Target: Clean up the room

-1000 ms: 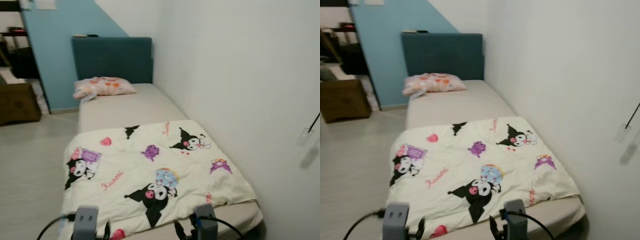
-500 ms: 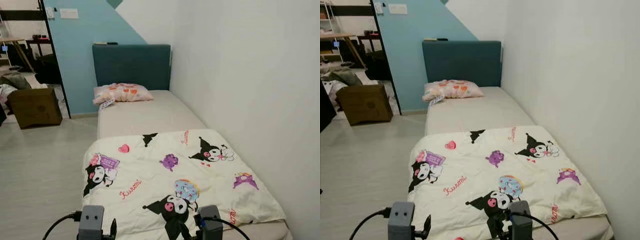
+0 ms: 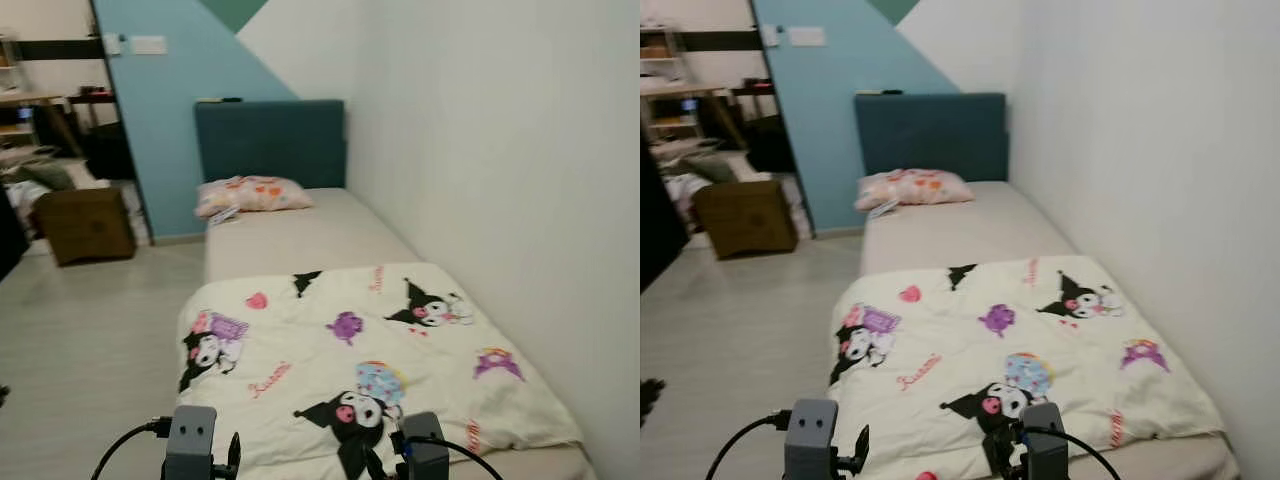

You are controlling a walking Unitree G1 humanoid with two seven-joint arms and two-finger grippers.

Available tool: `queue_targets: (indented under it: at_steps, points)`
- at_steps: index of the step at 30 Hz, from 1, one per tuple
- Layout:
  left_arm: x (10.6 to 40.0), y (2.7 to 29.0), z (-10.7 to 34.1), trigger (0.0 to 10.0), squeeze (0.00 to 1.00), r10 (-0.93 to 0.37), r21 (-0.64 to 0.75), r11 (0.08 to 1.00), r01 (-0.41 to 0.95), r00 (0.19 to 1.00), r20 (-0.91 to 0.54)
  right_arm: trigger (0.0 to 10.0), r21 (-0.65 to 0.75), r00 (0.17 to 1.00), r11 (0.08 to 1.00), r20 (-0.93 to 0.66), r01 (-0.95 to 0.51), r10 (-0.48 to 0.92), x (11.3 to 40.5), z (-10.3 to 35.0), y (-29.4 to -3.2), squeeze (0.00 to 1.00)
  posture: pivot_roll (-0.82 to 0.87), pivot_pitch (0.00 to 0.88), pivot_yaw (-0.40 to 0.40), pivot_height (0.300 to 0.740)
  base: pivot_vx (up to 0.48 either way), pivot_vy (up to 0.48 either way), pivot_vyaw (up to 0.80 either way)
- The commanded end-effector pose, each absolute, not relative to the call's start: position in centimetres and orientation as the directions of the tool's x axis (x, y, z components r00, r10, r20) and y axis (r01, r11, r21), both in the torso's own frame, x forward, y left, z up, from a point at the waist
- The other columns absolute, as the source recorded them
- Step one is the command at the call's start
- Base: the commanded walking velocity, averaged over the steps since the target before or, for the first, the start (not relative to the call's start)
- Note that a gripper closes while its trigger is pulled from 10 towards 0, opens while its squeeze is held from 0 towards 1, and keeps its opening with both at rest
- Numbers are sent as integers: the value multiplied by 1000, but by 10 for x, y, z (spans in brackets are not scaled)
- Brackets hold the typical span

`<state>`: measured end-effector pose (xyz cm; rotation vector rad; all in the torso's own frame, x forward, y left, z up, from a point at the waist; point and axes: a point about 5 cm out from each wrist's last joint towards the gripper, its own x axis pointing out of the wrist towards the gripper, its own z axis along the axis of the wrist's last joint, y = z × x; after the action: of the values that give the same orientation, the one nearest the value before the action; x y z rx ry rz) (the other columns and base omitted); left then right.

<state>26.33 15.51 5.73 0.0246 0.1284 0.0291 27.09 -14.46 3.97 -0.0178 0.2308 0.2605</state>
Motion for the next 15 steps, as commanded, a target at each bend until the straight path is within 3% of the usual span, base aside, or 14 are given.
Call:
queue_targets:
  at_steps: [1, 15]
  points:
    - [261, 157, 53, 10000, 0, 43, 40, 999, -37, 989, -145, 10000, 10, 939, 965, -228, -262, 258, 271, 39, -142, 0, -1, 133, -31, 740, 0, 0, 800]
    - [263, 160, 50, 10000, 0, 54, 46, 998, -47, 985, -165, 10000, -4, 946, 970, -223, -241, 234, 273, 40, -149, 0, -3, 131, -32, 740, 0, 0, 800]
